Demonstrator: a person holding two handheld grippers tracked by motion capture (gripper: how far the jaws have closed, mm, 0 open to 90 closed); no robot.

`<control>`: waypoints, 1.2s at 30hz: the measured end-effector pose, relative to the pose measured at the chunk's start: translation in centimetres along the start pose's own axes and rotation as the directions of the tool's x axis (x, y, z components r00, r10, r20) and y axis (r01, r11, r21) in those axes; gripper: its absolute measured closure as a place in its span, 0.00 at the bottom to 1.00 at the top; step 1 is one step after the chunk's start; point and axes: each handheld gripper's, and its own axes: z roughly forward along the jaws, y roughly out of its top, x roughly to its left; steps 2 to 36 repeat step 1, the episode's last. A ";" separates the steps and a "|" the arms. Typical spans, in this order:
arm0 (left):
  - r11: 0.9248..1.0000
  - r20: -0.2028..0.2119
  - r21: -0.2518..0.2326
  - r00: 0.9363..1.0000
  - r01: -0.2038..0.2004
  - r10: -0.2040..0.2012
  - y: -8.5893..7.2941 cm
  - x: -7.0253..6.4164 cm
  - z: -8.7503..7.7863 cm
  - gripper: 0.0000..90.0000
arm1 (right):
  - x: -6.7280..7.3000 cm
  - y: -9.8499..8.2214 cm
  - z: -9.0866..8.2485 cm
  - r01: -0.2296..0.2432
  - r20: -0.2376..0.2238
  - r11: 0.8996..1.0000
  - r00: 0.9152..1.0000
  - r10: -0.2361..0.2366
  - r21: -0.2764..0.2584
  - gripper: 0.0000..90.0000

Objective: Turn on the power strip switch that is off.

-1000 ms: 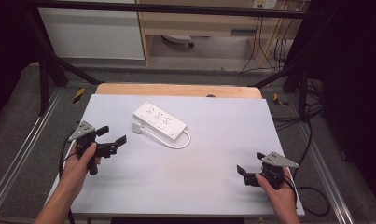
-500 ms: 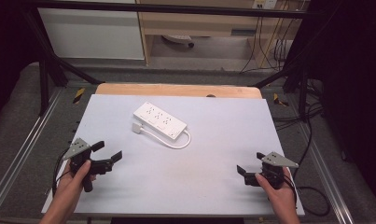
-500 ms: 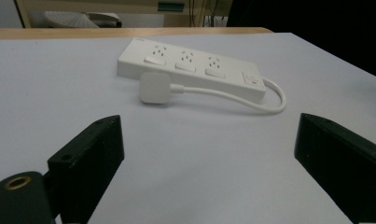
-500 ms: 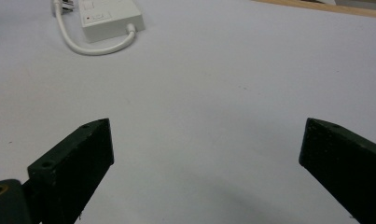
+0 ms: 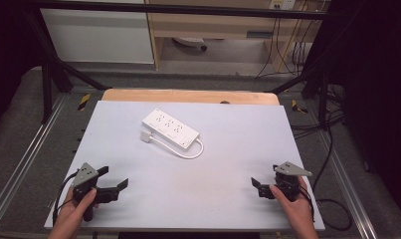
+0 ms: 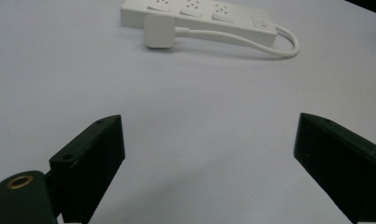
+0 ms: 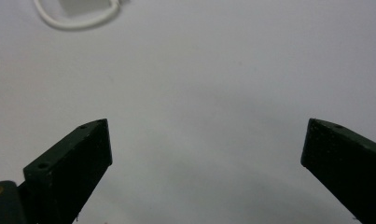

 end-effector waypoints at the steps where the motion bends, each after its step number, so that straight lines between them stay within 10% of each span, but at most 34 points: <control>1: 1.000 -0.007 0.003 1.000 0.010 -0.010 -0.1 0.1 0.0 0.10 | 0.0 0.0 0.0 0.000 0.000 1.000 1.000 0.000 0.000 0.02; 36: 1.000 -0.007 0.003 1.000 0.010 -0.010 -0.1 0.1 0.0 0.10 | 0.0 0.0 0.0 0.000 0.000 1.000 1.000 0.000 0.000 0.02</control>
